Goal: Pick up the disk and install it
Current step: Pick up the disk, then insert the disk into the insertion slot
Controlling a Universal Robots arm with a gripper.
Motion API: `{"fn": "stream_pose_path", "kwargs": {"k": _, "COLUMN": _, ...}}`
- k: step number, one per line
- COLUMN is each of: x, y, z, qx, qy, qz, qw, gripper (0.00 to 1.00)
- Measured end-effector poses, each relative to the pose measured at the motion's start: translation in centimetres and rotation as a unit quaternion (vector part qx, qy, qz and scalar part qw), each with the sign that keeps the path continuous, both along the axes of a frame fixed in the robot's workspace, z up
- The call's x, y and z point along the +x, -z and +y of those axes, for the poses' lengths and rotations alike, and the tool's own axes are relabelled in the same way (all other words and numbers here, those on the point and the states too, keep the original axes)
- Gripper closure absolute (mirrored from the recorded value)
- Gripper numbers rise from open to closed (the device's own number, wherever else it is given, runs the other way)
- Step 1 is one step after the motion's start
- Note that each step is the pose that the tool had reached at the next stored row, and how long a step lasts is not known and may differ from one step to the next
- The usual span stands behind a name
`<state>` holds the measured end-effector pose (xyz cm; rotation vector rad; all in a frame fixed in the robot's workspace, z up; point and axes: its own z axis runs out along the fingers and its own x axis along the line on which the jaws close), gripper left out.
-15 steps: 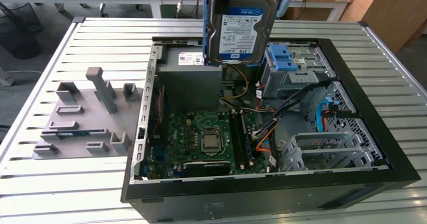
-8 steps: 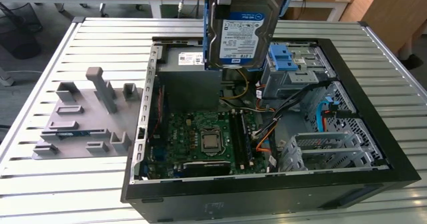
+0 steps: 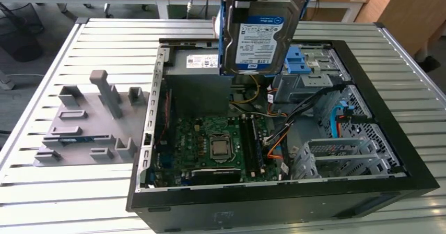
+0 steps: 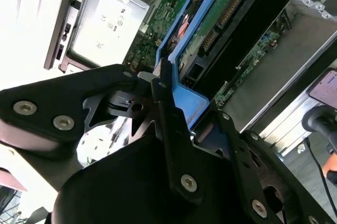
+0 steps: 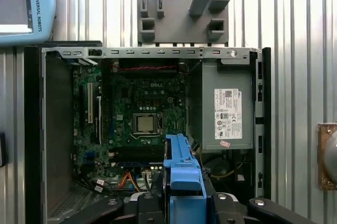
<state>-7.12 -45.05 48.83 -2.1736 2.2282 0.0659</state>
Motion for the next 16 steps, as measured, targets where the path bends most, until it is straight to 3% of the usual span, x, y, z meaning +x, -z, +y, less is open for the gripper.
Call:
{"fn": "stream_pose_path", "kwargs": {"k": 4, "x": 0.66, "y": 0.01, "z": -0.11, "qx": 0.0000, "qy": 0.000, "qz": 0.0000, "qw": 1.0000, "gripper": 0.64}}
{"fn": "stream_pose_path", "kwargs": {"k": 16, "x": 0.67, "y": 0.01, "z": -0.11, "qx": 0.0000, "qy": 0.001, "qz": 0.0000, "qw": 1.0000, "gripper": 0.64}}
